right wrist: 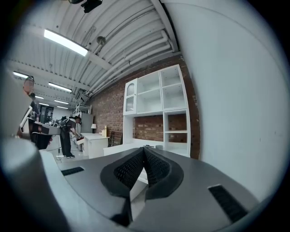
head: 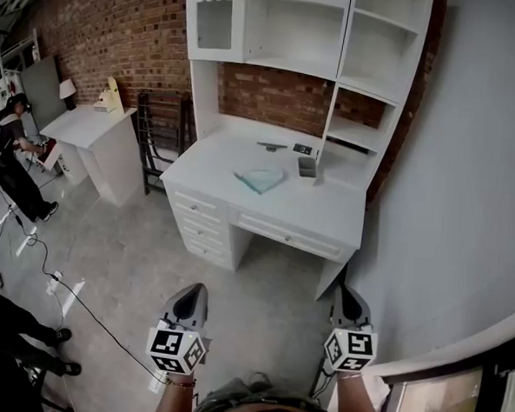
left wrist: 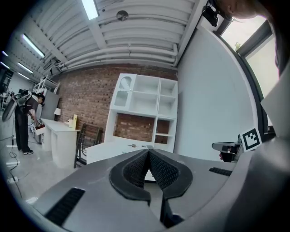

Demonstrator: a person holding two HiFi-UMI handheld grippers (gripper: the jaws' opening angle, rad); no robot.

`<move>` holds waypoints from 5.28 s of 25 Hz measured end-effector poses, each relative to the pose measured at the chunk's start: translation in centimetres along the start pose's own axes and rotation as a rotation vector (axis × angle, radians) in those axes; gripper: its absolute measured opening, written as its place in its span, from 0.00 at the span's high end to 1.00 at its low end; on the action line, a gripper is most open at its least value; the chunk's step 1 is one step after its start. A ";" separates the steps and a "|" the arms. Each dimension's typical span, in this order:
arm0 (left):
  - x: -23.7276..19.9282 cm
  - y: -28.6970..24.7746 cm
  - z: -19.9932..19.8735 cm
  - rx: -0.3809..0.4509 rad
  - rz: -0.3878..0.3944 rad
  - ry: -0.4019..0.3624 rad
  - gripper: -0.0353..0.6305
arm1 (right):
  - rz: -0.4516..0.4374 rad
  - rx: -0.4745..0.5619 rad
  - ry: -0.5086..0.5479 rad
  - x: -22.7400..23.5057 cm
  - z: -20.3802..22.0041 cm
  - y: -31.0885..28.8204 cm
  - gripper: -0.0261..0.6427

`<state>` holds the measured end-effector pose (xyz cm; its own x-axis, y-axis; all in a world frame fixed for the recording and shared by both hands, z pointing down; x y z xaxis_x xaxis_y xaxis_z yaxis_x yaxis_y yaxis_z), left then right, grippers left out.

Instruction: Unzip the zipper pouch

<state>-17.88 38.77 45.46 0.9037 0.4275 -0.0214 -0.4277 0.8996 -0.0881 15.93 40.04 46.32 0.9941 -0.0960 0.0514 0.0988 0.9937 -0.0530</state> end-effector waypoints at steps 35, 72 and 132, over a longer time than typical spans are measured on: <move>2.6 -3.3 1.0 -0.015 0.051 -0.034 0.12 | -0.169 0.024 -0.025 1.0 0.7 -3.8 0.18; -5.2 -18.1 -0.4 0.033 0.048 -0.071 0.10 | -0.156 0.018 0.050 3.0 0.9 -19.8 0.14; -19.7 -46.9 -1.9 -0.070 -0.015 -0.079 0.10 | -0.589 -0.355 0.581 -0.1 11.3 -59.6 0.34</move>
<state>-15.58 -12.06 48.15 0.9044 0.4226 0.0591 -0.4096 0.8986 -0.1574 9.41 -18.47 60.71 0.6348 -0.6938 -0.3402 0.5120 0.7074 -0.4873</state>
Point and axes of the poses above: the fingertips, and each gripper's own axes: y backward along the fingers, x to its right, z out of its underside, the point moved 4 cm from there along y, backward along the fingers, and after that the axes turned 5 degrees about -y, right-handed, at the moved point
